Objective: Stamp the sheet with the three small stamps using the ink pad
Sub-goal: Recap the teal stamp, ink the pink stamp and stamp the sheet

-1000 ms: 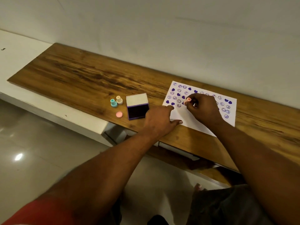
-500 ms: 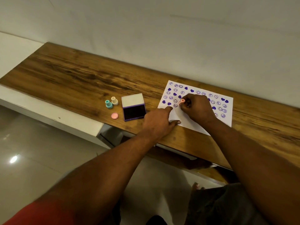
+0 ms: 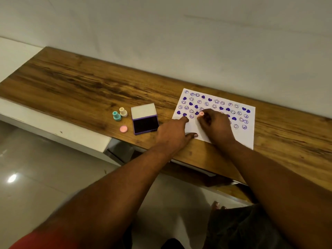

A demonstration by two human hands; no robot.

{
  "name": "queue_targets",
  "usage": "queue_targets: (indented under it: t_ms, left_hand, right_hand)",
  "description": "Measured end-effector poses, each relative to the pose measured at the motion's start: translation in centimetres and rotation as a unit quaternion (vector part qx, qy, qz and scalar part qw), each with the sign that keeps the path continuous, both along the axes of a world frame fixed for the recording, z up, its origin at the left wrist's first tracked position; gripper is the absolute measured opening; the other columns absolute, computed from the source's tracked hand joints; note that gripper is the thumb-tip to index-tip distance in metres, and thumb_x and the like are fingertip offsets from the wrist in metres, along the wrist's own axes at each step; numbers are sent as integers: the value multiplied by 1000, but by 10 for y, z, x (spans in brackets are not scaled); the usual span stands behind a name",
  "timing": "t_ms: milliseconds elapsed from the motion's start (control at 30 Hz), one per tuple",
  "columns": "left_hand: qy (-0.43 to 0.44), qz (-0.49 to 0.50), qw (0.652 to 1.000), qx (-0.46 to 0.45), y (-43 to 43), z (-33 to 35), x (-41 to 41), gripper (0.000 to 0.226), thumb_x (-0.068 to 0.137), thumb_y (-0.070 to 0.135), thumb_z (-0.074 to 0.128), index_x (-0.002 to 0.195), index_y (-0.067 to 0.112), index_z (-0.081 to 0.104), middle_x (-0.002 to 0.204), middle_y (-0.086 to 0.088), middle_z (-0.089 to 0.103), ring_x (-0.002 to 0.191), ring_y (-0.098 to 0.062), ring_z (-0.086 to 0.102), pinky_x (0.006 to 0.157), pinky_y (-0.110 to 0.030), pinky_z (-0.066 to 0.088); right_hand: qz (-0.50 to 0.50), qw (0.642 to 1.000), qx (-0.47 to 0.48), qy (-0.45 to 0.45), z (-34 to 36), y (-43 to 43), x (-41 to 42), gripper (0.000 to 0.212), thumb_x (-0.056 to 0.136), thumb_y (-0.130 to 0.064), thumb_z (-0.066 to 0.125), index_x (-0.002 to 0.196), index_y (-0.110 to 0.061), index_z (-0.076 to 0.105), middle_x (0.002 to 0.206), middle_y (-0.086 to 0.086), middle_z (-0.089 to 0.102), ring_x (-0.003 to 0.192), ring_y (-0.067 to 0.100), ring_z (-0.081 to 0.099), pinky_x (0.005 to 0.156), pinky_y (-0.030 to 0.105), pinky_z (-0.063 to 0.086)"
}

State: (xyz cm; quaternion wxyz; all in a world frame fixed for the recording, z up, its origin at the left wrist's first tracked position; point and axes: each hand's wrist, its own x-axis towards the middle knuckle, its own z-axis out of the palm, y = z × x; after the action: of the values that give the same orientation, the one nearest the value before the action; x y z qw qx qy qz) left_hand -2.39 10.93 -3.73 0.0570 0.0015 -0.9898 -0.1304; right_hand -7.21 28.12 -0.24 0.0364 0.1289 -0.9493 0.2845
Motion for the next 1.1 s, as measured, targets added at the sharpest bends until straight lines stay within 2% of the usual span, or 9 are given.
queue_targets:
  t_ms: [133, 467, 667, 733, 767, 800, 867, 933, 1100]
  left_hand:
    - [-8, 7, 1000, 5, 1, -1, -1, 76, 80, 81, 60, 140, 34, 52, 122, 0, 70, 107, -23, 66, 64, -34, 40]
    - [8, 5, 1000, 6, 5, 1, 7, 70, 84, 76, 60, 138, 31, 55, 115, 0, 71, 99, -22, 68, 61, -32, 40]
    - [3, 5, 1000, 12, 5, 3, 9, 70, 87, 74, 60, 141, 30, 53, 120, -1, 69, 104, -22, 67, 63, -33, 39]
    - [-3, 6, 1000, 17, 5, 2, 9, 69, 88, 73, 60, 142, 30, 52, 121, -1, 68, 106, -22, 66, 65, -34, 39]
    - [-6, 6, 1000, 20, 6, 2, 8, 69, 88, 73, 60, 142, 30, 51, 122, 0, 68, 107, -22, 66, 66, -34, 39]
    - [-10, 5, 1000, 23, 6, 2, 8, 69, 88, 72, 61, 142, 30, 51, 122, 0, 68, 107, -22, 66, 66, -34, 39]
    - [-15, 2, 999, 29, 7, 2, 7, 69, 88, 71, 62, 142, 29, 51, 122, 0, 68, 108, -22, 66, 67, -35, 39]
    - [-19, 0, 1000, 19, 6, 3, 5, 70, 88, 72, 61, 142, 30, 50, 124, 0, 68, 109, -23, 66, 68, -35, 39]
    - [-17, 1, 1000, 7, 6, 4, 6, 70, 88, 73, 59, 143, 30, 50, 124, 0, 68, 108, -23, 66, 67, -35, 40]
  right_hand:
    - [-13, 1000, 18, -16, -8, 3, -3, 36, 103, -36, 60, 129, -13, 70, 111, 10, 77, 99, 27, 70, 84, 30, 48]
    - [-25, 998, 47, -23, -2, -2, -1, 41, 104, -38, 59, 135, -13, 67, 122, 10, 75, 109, 28, 69, 94, 33, 50]
    - [-31, 999, 14, -38, -4, 0, -1, 37, 101, -38, 65, 129, -15, 72, 113, 8, 77, 102, 24, 70, 86, 24, 46]
    - [-67, 995, -53, -48, -1, 1, -5, 33, 96, -37, 72, 120, -15, 77, 106, 5, 78, 96, 18, 71, 83, 23, 46]
    - [-113, 983, -137, -54, 4, 2, -10, 30, 94, -37, 75, 116, -16, 78, 102, 2, 79, 92, 14, 71, 83, 24, 50]
    - [-167, 951, -251, -71, 11, 4, -15, 28, 92, -35, 77, 113, -16, 79, 98, -2, 79, 87, 9, 72, 80, 27, 54]
    - [-244, 859, -437, -109, 23, 12, -26, 26, 90, -35, 79, 109, -17, 79, 82, -14, 76, 68, -4, 68, 62, 24, 55]
    - [-265, 815, -499, -129, 25, 23, -31, 29, 89, -34, 81, 109, -14, 78, 70, -17, 71, 53, -5, 61, 47, 17, 47]
    - [-271, 796, -522, -146, 21, 28, -36, 26, 90, -30, 81, 109, -13, 76, 62, -15, 69, 45, -1, 60, 42, 17, 45]
